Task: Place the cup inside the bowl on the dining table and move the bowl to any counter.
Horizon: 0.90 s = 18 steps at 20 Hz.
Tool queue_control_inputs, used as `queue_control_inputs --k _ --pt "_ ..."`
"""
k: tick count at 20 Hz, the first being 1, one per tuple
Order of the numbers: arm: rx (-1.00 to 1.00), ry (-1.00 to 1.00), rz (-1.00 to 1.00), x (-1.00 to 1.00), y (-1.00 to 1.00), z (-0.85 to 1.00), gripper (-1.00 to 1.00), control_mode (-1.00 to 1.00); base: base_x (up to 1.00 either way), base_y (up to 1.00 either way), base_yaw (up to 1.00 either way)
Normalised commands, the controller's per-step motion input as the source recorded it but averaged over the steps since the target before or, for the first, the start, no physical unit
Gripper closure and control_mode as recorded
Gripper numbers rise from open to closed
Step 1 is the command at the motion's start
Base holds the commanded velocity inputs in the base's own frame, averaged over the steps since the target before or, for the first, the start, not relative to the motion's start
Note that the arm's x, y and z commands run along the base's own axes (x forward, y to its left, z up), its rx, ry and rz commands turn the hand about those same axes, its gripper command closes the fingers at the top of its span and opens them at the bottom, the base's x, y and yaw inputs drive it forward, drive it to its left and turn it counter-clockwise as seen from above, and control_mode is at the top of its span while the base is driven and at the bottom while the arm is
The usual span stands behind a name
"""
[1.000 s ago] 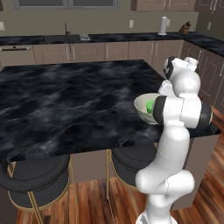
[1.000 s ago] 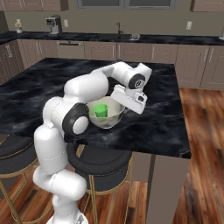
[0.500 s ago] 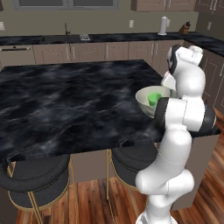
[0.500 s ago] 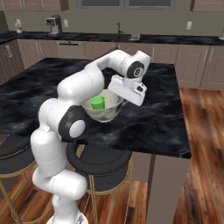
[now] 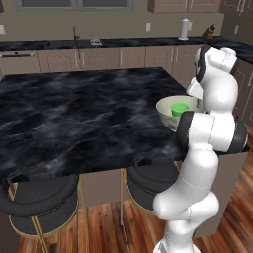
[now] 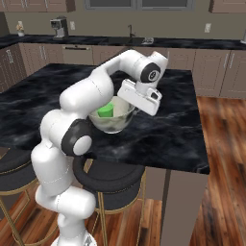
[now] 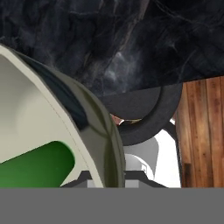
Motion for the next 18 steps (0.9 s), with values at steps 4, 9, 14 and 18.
queue_control_inputs --k 4,9,14,18 --pt "0.12 0.00 0.00 -0.21 0.00 0.09 1.00 -1.00 0.00 0.00 0.00" --pt "0.00 0.00 0.00 0.00 0.00 0.00 1.00 -1.00 0.00 0.00 0.00" --pt "0.00 0.00 0.00 0.00 0.00 0.00 1.00 -1.00 0.00 0.00 0.00" --pt "0.00 0.00 0.00 0.00 0.00 0.00 1.00 -1.00 0.00 0.00 0.00"
